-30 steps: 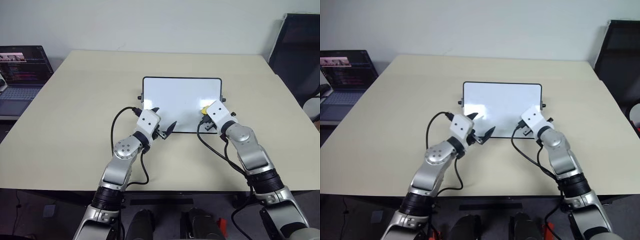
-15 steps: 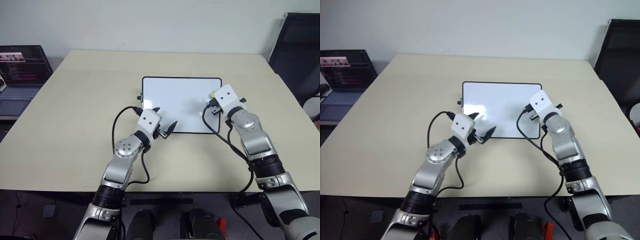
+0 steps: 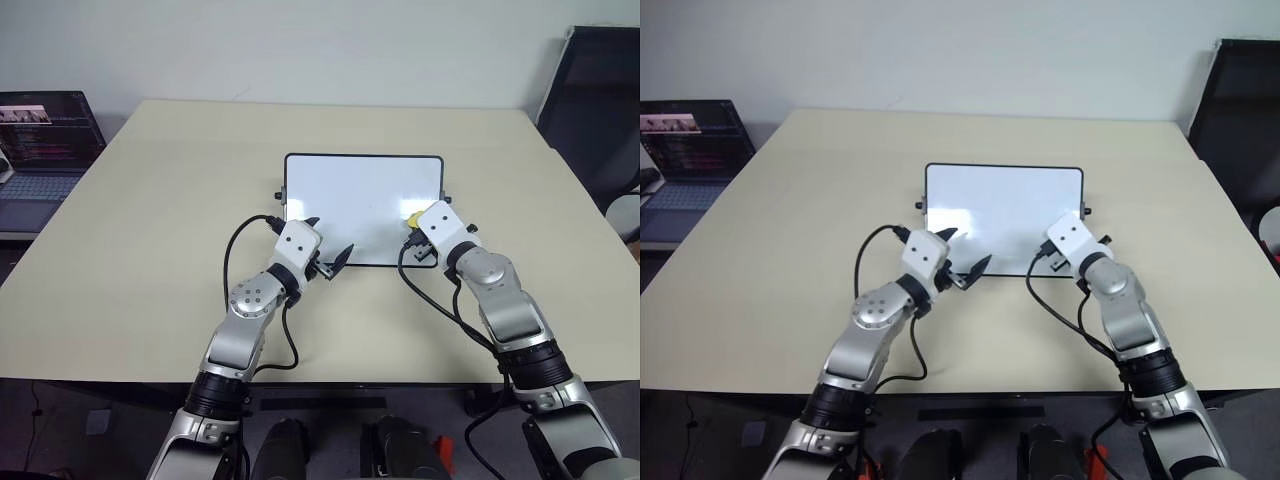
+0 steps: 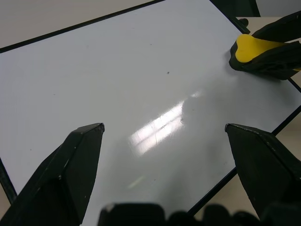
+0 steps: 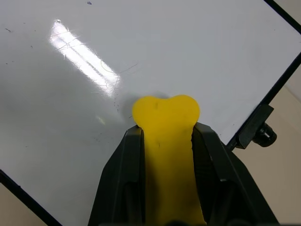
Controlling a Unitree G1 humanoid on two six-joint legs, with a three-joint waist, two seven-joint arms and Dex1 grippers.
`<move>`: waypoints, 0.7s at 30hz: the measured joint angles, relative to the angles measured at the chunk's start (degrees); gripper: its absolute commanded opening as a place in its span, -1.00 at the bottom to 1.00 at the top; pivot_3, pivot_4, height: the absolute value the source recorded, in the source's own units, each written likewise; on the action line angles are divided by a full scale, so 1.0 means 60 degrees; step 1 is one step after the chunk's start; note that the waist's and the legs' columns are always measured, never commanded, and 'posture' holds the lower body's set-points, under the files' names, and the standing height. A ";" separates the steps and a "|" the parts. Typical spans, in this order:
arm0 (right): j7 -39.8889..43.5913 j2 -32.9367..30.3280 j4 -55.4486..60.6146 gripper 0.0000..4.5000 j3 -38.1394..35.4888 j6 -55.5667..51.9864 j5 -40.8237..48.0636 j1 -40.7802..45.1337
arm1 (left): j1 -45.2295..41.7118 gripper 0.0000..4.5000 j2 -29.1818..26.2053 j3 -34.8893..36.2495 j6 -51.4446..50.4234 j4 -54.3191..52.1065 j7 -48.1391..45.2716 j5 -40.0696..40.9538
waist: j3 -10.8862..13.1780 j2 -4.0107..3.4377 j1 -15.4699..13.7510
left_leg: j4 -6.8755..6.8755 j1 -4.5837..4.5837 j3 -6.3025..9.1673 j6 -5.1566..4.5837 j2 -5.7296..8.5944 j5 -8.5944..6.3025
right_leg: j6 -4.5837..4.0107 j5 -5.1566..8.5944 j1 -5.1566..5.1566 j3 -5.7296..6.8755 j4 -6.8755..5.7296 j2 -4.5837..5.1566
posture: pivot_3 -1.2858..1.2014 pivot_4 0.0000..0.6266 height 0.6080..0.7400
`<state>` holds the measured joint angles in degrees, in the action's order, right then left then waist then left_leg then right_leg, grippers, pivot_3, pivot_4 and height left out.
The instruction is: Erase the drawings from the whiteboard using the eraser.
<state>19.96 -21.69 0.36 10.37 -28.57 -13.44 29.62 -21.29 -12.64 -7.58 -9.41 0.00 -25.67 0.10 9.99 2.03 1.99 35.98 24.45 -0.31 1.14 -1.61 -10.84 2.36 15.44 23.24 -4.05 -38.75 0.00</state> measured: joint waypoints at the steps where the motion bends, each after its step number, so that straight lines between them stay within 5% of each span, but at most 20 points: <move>1: 0.0000 0.0000 0.0008 -0.55 0.0000 -0.0014 0.0000 0.0000 | 0.0000 1.00 0.0000 0.0000 0.0006 0.0000 -0.0002 0.0000 | 0.0000 0.0000 0.0000 | 0.0000 0.0000 0.0000 0.0000 0.0000 0.0000 | 0.0000 0.0000 0.0000 0.0000 0.0001 0.0000 | 0.03 -0.52 1.00; 9: -0.0008 0.0007 0.0280 -0.55 -0.0059 -0.0370 0.0028 -0.0030 | -0.0055 1.00 0.0037 -0.0114 0.0182 0.0063 -0.0214 0.0054 | 0.0000 0.0000 -0.0017 | -0.0001 0.0003 0.0002 0.0000 0.0002 0.0000 | 0.0000 0.0000 0.0001 0.0001 0.0002 0.0000 | 0.03 -0.52 1.00; 21: 0.0248 -0.0361 0.3190 -0.55 -0.1220 -0.3031 0.0330 -0.0981 | -0.0485 1.00 0.0361 -0.0739 0.0678 0.0539 -0.2335 0.1113 | 0.0000 -0.0001 -0.0029 | -0.0002 0.0020 0.0010 0.0001 0.0003 -0.0001 | 0.0001 0.0001 0.0007 0.0009 0.0016 0.0001 | 0.03 -0.52 1.00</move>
<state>21.44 -23.86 19.50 3.06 -46.76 -11.46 23.74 -24.20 -10.47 -12.01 -5.34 3.24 -39.68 6.78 10.00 2.03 1.82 35.97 24.57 -0.25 1.14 -1.59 -10.85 2.36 15.45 23.28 -3.99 -38.65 0.00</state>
